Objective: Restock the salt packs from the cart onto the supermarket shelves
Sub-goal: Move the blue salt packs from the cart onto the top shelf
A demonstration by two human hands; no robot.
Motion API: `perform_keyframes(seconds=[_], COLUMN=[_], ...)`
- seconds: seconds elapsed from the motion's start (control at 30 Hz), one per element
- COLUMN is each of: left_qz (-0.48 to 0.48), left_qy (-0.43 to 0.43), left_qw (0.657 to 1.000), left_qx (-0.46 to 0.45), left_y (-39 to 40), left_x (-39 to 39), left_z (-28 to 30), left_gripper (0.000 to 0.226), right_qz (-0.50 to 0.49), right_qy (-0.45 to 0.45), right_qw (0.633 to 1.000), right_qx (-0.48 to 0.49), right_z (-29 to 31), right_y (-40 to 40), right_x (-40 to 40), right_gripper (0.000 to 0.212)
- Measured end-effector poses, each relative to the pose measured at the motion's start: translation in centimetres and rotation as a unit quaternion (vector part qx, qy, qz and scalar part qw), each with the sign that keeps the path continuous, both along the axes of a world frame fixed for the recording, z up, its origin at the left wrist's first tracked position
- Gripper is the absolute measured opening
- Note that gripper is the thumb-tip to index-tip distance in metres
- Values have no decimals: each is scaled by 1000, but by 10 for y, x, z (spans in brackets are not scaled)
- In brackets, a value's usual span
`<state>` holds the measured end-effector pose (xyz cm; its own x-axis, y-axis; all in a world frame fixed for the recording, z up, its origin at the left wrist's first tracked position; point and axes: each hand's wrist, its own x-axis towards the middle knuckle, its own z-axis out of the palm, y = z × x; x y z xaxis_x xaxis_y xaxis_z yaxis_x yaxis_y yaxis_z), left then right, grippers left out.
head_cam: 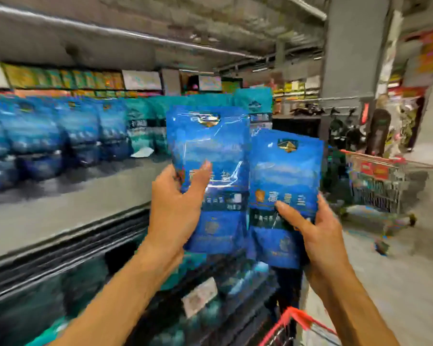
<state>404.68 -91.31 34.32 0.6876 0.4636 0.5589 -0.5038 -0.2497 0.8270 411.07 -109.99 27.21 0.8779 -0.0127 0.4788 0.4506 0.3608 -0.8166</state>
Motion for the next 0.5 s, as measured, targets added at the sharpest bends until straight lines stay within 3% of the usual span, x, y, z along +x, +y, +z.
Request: perform_keyframes(seconds=[0.17, 0.33, 0.5], left_qz=[93, 158, 198], left_qy=[-25, -3, 4], left_qw=[995, 985, 974], left_qx=[-21, -62, -107], left_y=[67, 152, 231], left_x=[-35, -63, -66], left_z=[58, 92, 107], left_gripper=[4, 20, 10], right_qz=[119, 201, 281], right_qy=[-43, -77, -62], right_qw=[992, 977, 958], right_qx=[17, 10, 3], right_z=[48, 97, 141], right_y=[82, 166, 245], right_x=[19, 19, 32], right_gripper=[47, 51, 42])
